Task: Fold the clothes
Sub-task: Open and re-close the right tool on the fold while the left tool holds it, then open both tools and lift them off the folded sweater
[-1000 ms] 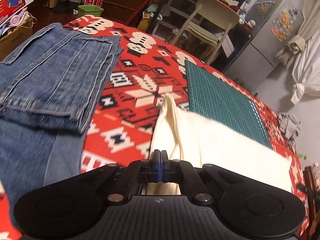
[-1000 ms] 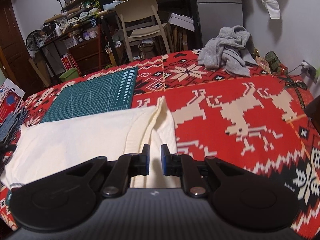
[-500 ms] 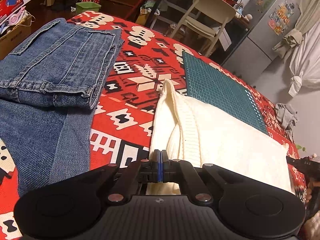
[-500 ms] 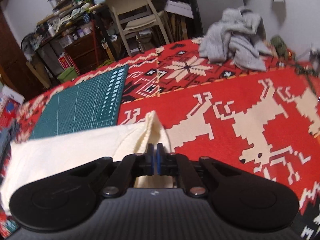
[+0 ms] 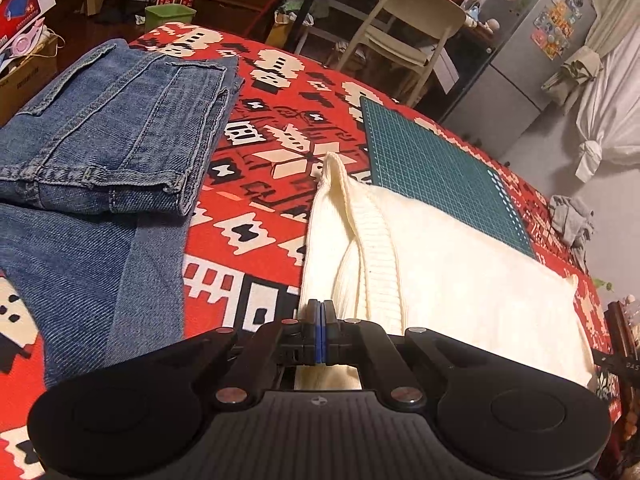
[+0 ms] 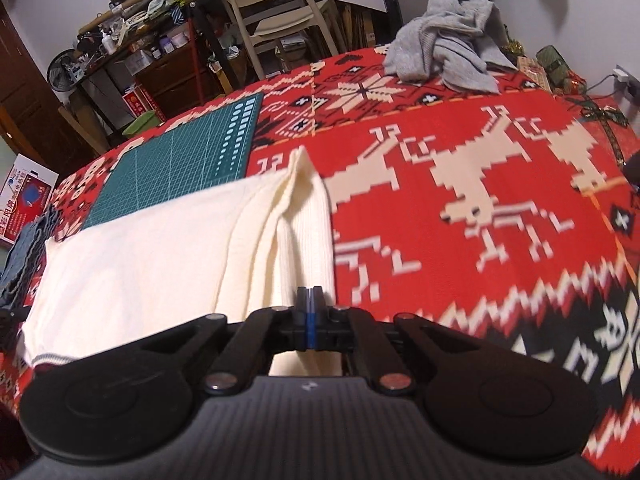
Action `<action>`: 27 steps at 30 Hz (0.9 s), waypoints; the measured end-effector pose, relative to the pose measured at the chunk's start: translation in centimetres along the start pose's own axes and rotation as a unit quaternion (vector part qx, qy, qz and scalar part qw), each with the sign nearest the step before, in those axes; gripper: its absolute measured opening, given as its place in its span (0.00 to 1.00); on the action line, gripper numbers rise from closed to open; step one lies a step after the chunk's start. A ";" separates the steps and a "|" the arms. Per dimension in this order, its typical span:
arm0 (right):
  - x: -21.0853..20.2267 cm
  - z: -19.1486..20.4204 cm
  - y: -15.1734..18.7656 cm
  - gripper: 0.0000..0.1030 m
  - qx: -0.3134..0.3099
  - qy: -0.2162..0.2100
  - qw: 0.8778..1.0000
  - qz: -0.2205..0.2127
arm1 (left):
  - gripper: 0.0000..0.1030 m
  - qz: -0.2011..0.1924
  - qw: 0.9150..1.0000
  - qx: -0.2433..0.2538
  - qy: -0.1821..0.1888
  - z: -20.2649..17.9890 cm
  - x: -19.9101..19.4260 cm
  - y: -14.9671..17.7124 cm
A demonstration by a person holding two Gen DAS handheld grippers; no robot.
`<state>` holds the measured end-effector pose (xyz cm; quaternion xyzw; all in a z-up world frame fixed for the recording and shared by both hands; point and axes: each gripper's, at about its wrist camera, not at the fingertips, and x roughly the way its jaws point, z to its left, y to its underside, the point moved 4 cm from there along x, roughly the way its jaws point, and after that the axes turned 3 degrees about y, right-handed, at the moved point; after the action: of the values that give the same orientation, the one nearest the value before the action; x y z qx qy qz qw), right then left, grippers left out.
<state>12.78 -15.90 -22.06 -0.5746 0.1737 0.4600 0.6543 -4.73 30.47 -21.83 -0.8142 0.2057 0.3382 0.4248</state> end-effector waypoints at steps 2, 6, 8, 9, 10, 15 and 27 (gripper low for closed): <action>-1.2 0.0 0.1 0.05 -0.006 0.010 1.000 -0.011 | 0.03 -0.005 1.000 0.006 -0.009 -0.1 -0.5 0.1; -3.5 1.1 -0.4 0.05 -0.044 0.024 0.997 -0.053 | 0.05 -0.028 0.999 0.018 -0.001 -1.2 -1.4 -0.3; -3.8 2.2 -0.8 0.05 -0.061 0.017 0.996 -0.059 | 0.05 -0.032 0.999 0.027 0.014 -2.2 -1.2 -0.6; -3.4 2.7 -1.0 0.05 -0.062 0.010 0.997 -0.056 | 0.05 -0.034 0.999 0.032 0.021 -2.6 -1.1 -0.7; -2.8 3.1 -1.1 0.05 -0.060 0.004 0.997 -0.051 | 0.05 -0.036 0.998 0.036 0.028 -3.1 -1.0 -0.9; 0.7 3.4 -0.7 0.05 -0.046 0.017 0.998 -0.033 | 0.06 -0.015 0.999 0.041 0.020 -3.2 1.3 -0.2; -3.3 1.7 3.3 0.06 -0.047 0.041 0.997 -0.041 | 0.03 -0.041 0.998 0.047 0.010 -2.9 -1.8 2.0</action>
<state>7.90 -16.00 -21.06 -0.6294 0.1547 0.4165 0.6375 -6.10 27.10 -20.43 -0.8047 0.1920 0.3020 0.4737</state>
